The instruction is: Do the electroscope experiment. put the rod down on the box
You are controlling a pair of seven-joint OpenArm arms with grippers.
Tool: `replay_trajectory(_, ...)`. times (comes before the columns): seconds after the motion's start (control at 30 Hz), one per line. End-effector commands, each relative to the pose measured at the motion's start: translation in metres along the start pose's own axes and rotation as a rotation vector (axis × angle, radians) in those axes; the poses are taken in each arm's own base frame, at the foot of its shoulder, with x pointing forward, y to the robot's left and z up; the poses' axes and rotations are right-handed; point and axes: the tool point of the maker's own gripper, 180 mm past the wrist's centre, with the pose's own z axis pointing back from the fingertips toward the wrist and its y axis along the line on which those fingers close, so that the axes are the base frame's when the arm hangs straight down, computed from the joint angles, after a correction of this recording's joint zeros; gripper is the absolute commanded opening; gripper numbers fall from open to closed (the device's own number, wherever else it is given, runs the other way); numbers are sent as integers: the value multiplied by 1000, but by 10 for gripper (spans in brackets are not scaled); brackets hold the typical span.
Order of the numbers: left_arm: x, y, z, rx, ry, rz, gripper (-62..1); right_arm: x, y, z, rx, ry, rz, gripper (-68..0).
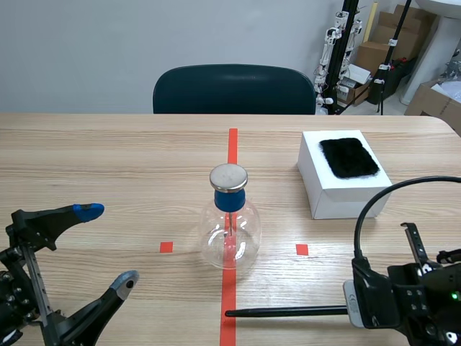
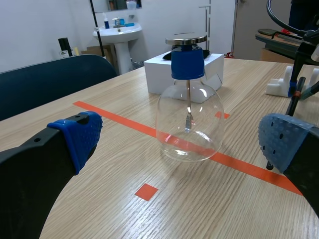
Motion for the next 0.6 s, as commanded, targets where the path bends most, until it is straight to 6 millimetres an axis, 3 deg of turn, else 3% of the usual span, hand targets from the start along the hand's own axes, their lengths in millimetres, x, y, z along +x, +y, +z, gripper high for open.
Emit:
replay_trajectory(0.0,7,4,0,9,-30,-11,14,-2,-11,2,-21,6,4,-669)
replay_trajectory(0.37,7,4,0,9,-30,-11,14,-6,-7,-1,-7,9,-5,-662)
replay_trajectory(0.43,7,4,0,9,-30,-11,14,-7,-8,-1,-8,15,-5,-605)
replay_trajectory(0.57,7,4,0,9,-30,-11,14,-7,-8,-1,-9,15,-5,-389)
